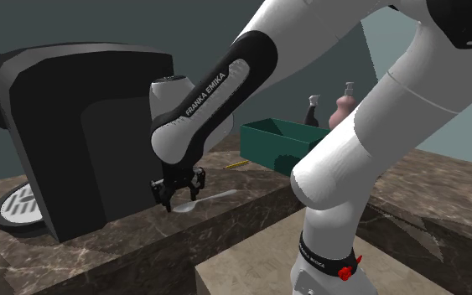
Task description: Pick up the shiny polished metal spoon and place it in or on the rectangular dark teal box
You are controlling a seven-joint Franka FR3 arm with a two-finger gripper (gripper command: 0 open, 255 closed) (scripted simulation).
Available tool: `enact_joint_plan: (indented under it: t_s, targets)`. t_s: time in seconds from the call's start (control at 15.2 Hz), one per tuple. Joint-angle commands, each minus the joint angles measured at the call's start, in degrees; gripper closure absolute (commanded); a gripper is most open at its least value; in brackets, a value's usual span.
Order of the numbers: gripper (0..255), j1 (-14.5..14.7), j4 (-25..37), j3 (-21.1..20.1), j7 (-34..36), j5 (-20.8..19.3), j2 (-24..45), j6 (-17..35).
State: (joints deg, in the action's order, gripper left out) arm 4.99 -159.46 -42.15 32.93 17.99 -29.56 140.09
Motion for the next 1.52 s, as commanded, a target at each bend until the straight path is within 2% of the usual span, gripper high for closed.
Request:
enact_joint_plan:
  t_s: [0.0, 0.73, 1.45]
  targets:
    - [255, 0.0, 0.0, 0.0, 0.0, 0.0, 0.0, 0.0]
    - [255, 1.7, 3.9, 4.3, -1.7, -0.2, -6.5, -10.3]
    - [255, 2.0, 9.6, 8.0, -2.7, -1.6, -10.8, -20.3]
